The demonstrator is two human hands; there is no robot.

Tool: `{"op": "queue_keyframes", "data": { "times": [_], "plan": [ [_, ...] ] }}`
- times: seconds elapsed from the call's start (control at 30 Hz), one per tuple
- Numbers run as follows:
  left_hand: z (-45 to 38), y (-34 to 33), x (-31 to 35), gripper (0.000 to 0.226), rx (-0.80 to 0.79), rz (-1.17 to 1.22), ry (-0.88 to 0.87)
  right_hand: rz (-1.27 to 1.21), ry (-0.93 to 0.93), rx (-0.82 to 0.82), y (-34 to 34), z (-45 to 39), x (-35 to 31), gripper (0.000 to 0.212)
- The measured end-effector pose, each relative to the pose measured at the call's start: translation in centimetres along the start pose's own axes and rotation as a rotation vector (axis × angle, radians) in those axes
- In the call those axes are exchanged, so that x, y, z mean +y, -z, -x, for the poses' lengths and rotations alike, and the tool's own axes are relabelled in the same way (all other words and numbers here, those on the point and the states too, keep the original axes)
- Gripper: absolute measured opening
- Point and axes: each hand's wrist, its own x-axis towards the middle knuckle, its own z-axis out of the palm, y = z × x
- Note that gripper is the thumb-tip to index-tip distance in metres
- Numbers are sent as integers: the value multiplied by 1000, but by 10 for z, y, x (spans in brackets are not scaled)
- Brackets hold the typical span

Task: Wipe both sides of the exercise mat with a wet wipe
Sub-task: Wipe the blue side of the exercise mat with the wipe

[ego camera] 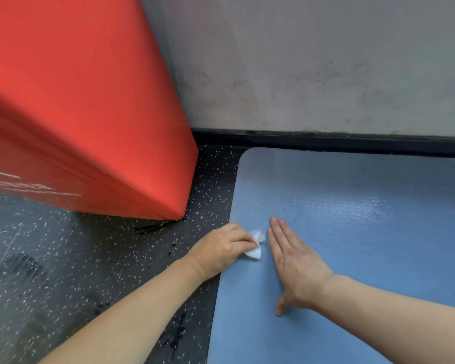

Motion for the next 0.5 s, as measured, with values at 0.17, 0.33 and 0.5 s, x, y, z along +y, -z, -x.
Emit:
{"op": "queue_keyframes", "data": {
  "times": [0.17,0.33,0.5],
  "plan": [
    [-4,1,-8,19,151,7,181,-7,-3,-14,3,2,-1,164],
    [-2,6,-14,18,86,-20,106,-18,-6,-24,3,2,-2,165],
    [13,-4,15,22,72,56,80,-61,3,-17,2,4,0,164]
  ]
}}
